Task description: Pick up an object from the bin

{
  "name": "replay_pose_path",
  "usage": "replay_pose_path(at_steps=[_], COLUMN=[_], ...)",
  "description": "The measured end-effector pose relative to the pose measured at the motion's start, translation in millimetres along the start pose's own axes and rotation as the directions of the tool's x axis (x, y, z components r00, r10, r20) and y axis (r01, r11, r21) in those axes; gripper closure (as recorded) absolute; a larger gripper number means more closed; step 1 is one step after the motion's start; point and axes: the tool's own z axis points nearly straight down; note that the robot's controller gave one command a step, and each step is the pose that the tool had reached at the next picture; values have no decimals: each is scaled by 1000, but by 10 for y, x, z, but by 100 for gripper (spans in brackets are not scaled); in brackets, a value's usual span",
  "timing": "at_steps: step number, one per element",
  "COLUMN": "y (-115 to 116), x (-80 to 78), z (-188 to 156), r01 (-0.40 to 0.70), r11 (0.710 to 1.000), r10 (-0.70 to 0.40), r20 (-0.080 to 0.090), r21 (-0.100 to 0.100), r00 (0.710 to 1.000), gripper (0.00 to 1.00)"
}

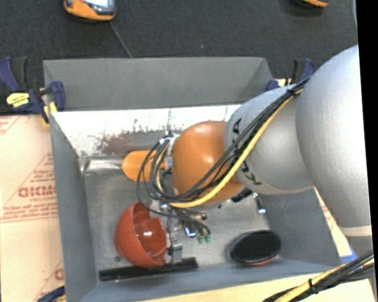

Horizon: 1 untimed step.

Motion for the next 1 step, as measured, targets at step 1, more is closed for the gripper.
replay_pose_path(at_steps=[1], y=[-629], x=[-244], z=[300], r01=[39], r11=[999], r10=[-39], r20=[0], r21=[0], r00=[999], gripper=[0])
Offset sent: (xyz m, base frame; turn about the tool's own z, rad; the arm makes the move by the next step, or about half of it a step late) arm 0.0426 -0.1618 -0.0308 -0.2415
